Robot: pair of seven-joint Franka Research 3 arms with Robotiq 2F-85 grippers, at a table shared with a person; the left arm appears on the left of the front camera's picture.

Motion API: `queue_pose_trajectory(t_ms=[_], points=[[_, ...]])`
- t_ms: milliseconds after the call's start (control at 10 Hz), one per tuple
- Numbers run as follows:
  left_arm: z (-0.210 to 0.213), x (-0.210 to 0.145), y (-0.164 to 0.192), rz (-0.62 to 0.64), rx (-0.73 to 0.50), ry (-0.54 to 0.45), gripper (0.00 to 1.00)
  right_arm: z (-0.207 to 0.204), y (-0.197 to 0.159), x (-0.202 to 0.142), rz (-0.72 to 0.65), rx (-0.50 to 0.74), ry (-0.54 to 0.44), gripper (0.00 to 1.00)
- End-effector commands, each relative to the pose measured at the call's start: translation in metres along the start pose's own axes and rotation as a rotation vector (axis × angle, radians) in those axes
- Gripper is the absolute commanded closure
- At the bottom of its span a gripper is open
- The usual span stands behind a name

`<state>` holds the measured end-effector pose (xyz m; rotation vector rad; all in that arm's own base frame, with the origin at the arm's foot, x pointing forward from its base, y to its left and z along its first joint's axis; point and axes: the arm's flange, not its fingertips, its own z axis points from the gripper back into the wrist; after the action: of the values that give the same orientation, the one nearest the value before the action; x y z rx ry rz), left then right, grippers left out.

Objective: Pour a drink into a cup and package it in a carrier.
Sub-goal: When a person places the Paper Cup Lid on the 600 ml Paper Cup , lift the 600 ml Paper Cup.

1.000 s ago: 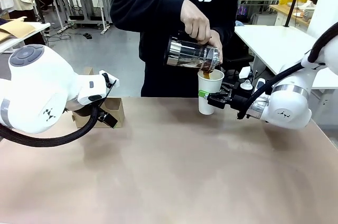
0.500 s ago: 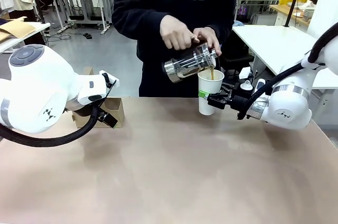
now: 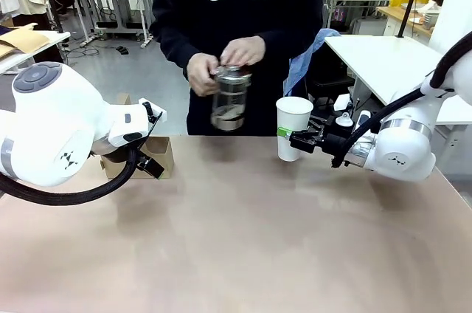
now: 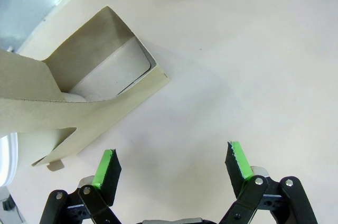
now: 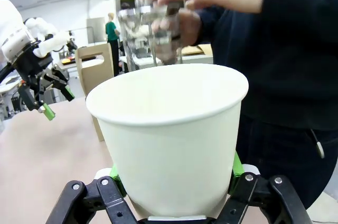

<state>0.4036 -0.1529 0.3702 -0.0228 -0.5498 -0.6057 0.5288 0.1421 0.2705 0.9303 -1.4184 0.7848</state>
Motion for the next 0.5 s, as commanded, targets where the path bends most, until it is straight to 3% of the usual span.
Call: queue_pose_trajectory(t_ms=[0,400], points=[[0.0003,-0.0003,0.0005,0.002,-0.002,-0.001,0.00,-0.0013,0.0017,0.0061,0.010,-0.004,0.007,0.19],[0.0003,-0.0003,0.0005,0.002,-0.002,-0.001,0.00,-0.0013,0.0017,0.0061,0.010,-0.004,0.007,0.19]])
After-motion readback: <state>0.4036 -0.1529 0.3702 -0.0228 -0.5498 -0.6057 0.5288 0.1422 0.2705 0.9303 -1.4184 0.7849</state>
